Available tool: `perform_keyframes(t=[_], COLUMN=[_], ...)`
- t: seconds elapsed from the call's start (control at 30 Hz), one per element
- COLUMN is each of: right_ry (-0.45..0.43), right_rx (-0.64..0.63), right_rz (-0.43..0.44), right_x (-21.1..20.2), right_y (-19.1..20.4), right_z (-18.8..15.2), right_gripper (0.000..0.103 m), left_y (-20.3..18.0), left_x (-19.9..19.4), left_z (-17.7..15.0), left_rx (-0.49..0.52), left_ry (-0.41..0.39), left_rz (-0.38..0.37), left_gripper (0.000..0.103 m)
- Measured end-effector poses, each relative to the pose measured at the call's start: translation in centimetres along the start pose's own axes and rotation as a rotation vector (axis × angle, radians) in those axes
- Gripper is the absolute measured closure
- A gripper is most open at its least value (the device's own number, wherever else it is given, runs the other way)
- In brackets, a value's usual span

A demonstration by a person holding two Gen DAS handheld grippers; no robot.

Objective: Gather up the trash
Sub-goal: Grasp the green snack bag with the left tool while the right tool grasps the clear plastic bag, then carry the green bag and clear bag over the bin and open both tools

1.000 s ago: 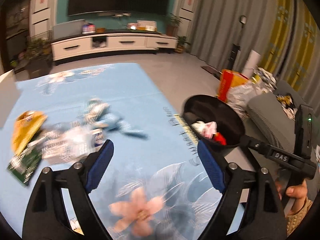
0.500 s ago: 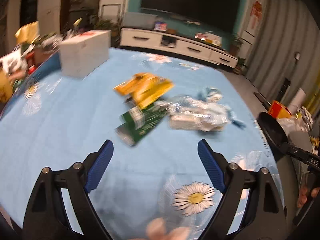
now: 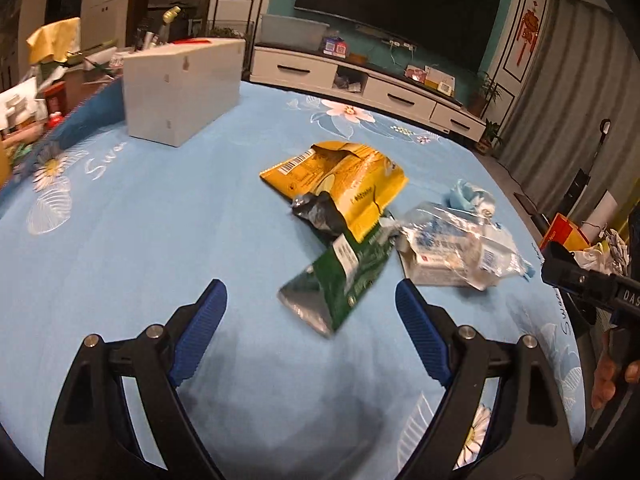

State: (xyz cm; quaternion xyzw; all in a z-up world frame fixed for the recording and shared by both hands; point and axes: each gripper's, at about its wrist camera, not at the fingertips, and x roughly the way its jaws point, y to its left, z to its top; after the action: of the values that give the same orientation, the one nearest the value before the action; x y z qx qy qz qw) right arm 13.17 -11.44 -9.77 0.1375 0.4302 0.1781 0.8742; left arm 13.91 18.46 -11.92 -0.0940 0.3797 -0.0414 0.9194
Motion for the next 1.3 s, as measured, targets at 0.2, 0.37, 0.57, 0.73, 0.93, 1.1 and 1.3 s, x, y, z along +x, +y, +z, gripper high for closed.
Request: perform_keyframes(t=[0.2, 0.37, 0.57, 0.73, 0.93, 1.1, 1.3], right_ry=[0.011, 0.031, 0.056, 0.055, -0.01, -0.065, -0.133], right_rx=[0.052, 0.068, 0.04, 0.027, 0.013, 0.044, 0.095], right_rz=[0.006, 0.021, 0.012, 0.026, 0.015, 0.008, -0.01], right_x=[2.3, 3.7, 4.2, 3.7, 0.2, -3.7, -8.8], right_y=[-0.5, -0.5, 0.1, 0.6, 0.6, -0.8, -3.3], right_z=[1.4, 1.7, 1.3, 0.7, -0.3, -1.5, -3.0], right_gripper=[0.039, 0.043, 0.075, 0.088, 0.092, 0.093, 0.093], left_y=[-0.2, -0.8, -1.0, -1.2, -1.5, -2.6, -5.4], left_x=[3.0, 3.8, 3.8, 2.4, -0.6, -3.5, -6.4], left_z=[1.0, 0.8, 0.4, -0.1, -1.2, -1.9, -2.1], left_rx=[0.025, 0.058, 0.046, 0.029, 0.004, 0.012, 0.058], left_ry=[0.046, 0.071, 0.089, 0.086, 0.064, 0.033, -0.004], left_rz=[-0.056, -0.094, -0.134, -0.15, -0.17, -0.207, -0.24], left_gripper=[0.041, 0.067, 0.086, 0.093, 0.094, 0.094, 0.094])
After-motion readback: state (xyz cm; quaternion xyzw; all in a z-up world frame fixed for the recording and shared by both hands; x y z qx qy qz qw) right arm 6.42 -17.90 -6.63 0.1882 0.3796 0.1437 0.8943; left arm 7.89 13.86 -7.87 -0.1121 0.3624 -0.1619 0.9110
